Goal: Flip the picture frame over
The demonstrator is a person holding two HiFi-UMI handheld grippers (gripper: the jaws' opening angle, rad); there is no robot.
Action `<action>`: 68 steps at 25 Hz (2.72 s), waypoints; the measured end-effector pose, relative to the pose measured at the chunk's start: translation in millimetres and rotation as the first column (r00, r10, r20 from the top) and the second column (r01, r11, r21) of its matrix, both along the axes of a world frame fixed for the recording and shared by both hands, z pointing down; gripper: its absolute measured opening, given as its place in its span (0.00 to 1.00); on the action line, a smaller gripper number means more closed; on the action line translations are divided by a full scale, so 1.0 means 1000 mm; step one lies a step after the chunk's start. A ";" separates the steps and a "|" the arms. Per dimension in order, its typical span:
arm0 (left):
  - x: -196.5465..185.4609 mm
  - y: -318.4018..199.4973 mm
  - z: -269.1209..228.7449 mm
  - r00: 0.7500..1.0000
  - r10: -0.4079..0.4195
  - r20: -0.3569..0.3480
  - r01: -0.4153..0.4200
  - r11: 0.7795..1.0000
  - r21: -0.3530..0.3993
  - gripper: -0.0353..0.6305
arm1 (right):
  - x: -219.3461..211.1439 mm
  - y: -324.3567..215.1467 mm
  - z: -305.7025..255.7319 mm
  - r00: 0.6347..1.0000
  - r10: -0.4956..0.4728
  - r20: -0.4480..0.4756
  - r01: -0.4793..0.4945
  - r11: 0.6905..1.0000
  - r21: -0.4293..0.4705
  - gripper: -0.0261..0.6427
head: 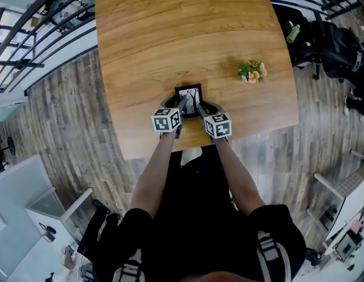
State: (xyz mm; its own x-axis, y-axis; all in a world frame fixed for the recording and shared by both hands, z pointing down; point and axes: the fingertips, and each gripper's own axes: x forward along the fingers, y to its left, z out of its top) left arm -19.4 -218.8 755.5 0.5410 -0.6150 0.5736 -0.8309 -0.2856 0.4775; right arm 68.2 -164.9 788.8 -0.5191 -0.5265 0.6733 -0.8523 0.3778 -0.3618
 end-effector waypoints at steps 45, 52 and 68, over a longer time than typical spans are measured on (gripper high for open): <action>-0.019 -0.006 0.013 0.960 -0.022 0.281 0.011 0.999 0.042 0.35 | -0.003 -0.009 0.001 0.999 -0.044 0.006 0.044 0.999 -0.018 0.27; -0.028 -0.010 -0.022 0.951 0.040 0.306 -0.085 0.987 0.136 0.34 | -0.006 -0.028 -0.034 0.995 -0.096 0.007 0.095 0.993 0.073 0.12; -0.046 0.009 -0.075 0.973 0.007 0.229 -0.052 0.980 0.194 0.10 | 0.005 -0.056 -0.082 0.973 -0.211 -0.091 0.222 0.964 0.149 0.05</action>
